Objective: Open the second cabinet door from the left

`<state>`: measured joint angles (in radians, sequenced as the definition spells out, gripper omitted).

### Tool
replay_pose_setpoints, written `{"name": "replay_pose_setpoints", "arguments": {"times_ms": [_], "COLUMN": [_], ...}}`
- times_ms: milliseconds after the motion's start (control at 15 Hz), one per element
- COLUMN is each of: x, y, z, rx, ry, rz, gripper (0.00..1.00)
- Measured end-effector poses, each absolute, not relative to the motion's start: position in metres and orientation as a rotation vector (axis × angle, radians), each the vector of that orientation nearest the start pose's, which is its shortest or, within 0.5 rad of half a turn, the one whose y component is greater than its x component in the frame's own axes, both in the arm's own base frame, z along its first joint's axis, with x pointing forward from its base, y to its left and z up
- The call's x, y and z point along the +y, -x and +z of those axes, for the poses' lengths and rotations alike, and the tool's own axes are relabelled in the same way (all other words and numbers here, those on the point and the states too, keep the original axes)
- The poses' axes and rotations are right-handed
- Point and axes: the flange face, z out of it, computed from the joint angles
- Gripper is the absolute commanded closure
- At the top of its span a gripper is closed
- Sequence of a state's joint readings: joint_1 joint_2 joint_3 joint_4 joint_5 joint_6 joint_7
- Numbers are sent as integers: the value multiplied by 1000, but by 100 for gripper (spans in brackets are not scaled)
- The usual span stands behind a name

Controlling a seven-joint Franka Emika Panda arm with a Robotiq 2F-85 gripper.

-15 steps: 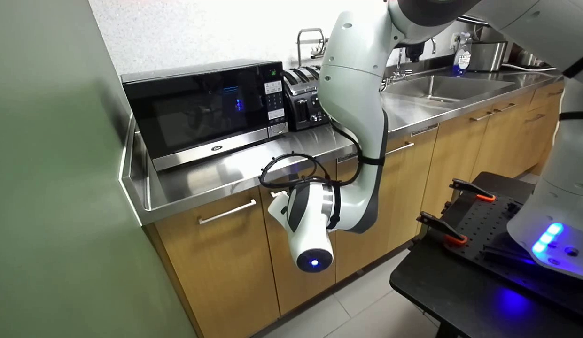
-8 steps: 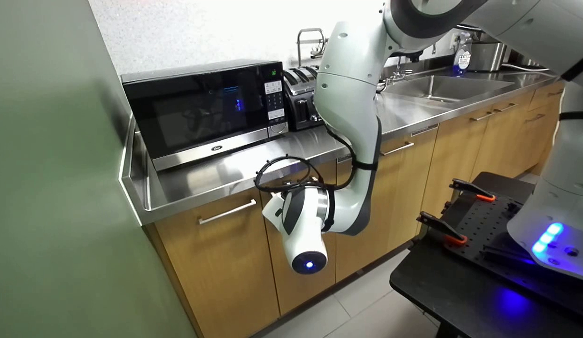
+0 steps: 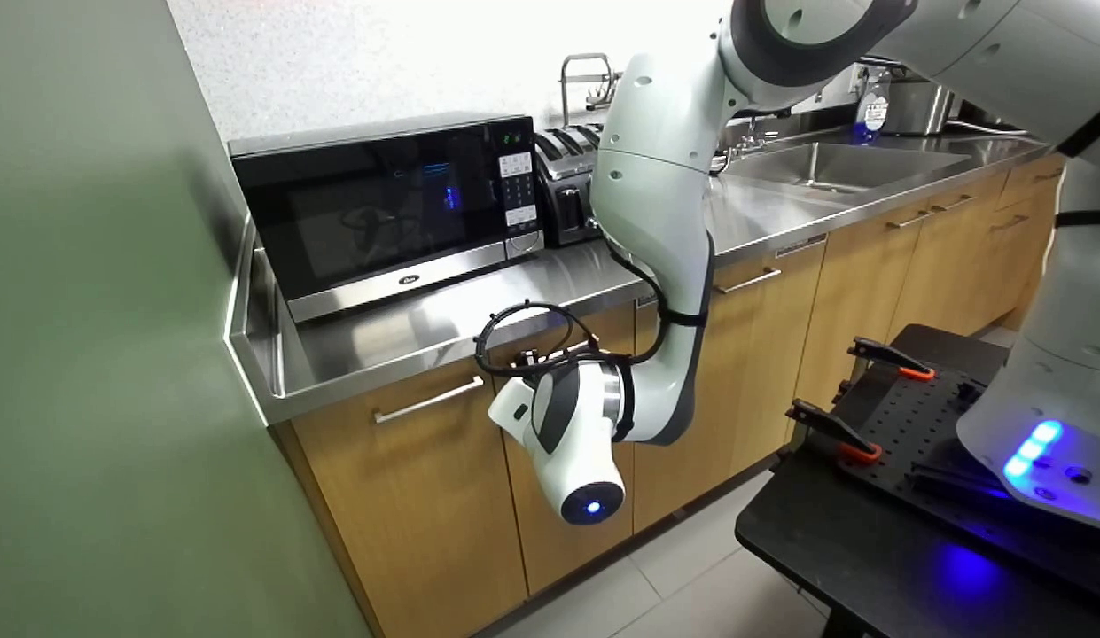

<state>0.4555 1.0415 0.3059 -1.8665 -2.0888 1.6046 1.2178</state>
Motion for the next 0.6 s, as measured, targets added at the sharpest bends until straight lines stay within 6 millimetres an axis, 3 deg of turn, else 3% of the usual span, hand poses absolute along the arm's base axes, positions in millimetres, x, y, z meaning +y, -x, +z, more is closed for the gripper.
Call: {"name": "replay_pose_setpoints", "arguments": {"times_ms": [400,600], "x": [323,323], "y": [-459,-447], "z": [-8,-7], "rx": [962,983], "ry": [-1487,-1484], "rz": [825,822], "gripper": [97,97]}}
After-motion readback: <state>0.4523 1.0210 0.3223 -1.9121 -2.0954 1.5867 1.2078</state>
